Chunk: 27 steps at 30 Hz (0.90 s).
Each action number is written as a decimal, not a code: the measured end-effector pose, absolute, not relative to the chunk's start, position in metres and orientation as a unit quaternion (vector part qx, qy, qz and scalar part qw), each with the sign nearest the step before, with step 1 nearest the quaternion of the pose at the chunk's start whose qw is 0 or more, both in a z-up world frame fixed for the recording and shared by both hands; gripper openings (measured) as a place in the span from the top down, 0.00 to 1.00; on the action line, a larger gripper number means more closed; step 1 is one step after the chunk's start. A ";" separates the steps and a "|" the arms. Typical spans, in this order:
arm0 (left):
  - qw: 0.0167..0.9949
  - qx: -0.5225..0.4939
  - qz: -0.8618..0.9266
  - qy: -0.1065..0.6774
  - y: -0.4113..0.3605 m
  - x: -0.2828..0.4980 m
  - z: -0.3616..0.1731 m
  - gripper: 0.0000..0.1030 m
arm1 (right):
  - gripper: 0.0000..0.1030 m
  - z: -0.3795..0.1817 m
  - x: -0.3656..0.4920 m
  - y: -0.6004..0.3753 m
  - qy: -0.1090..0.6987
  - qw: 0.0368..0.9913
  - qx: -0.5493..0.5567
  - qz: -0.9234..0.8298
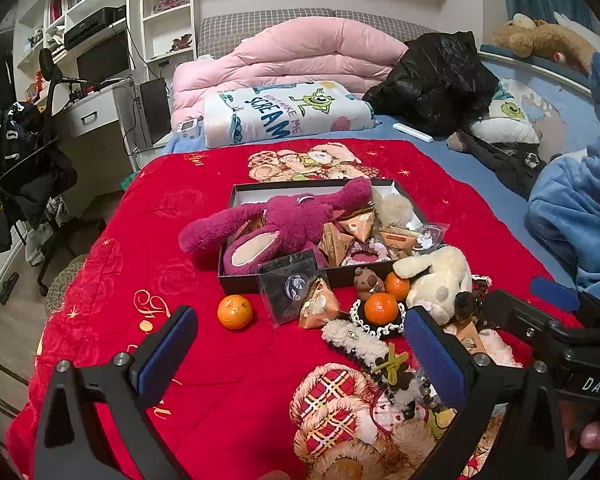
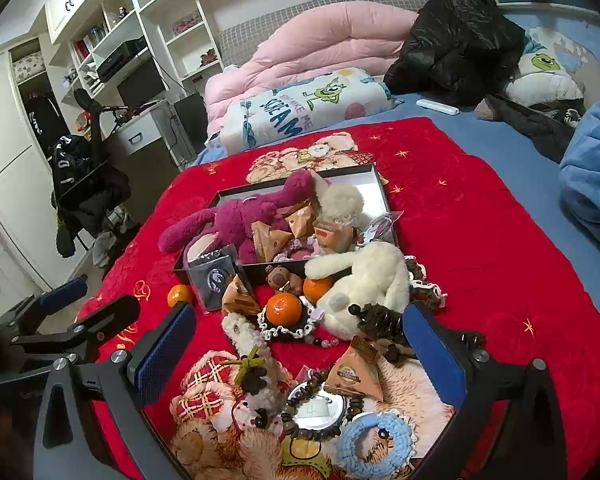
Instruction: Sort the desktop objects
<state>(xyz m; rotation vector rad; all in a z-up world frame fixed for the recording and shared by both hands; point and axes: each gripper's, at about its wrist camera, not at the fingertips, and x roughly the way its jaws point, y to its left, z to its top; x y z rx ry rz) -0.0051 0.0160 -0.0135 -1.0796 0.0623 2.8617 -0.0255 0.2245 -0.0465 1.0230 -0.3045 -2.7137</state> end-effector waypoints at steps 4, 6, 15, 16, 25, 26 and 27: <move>0.044 -0.354 0.934 0.019 0.017 -0.005 -0.015 0.00 | 0.00 -0.048 -0.027 0.226 -0.108 0.111 0.355 -0.922; 0.045 -0.355 0.934 0.017 0.018 -0.005 -0.016 0.00 | 0.00 -0.050 -0.028 0.229 -0.117 0.111 0.360 -0.919; 0.049 -0.367 0.929 0.011 0.024 -0.008 -0.024 0.00 | 0.00 -0.053 -0.031 0.234 -0.124 0.097 0.366 -0.917; 0.048 -0.366 0.929 0.012 0.024 -0.008 -0.024 0.00 | 0.00 -0.054 -0.031 0.235 -0.124 0.095 0.366 -0.917; 0.046 -0.371 0.928 0.013 0.023 -0.011 -0.027 0.00 | 0.00 -0.055 -0.031 0.234 -0.123 0.094 0.369 -0.917; 0.046 -0.371 0.928 0.013 0.023 -0.011 -0.027 0.00 | 0.00 -0.055 -0.031 0.234 -0.122 0.094 0.369 -0.917; 0.045 -0.371 0.928 0.012 0.023 -0.011 -0.027 0.00 | 0.00 -0.055 -0.031 0.234 -0.121 0.094 0.369 -0.917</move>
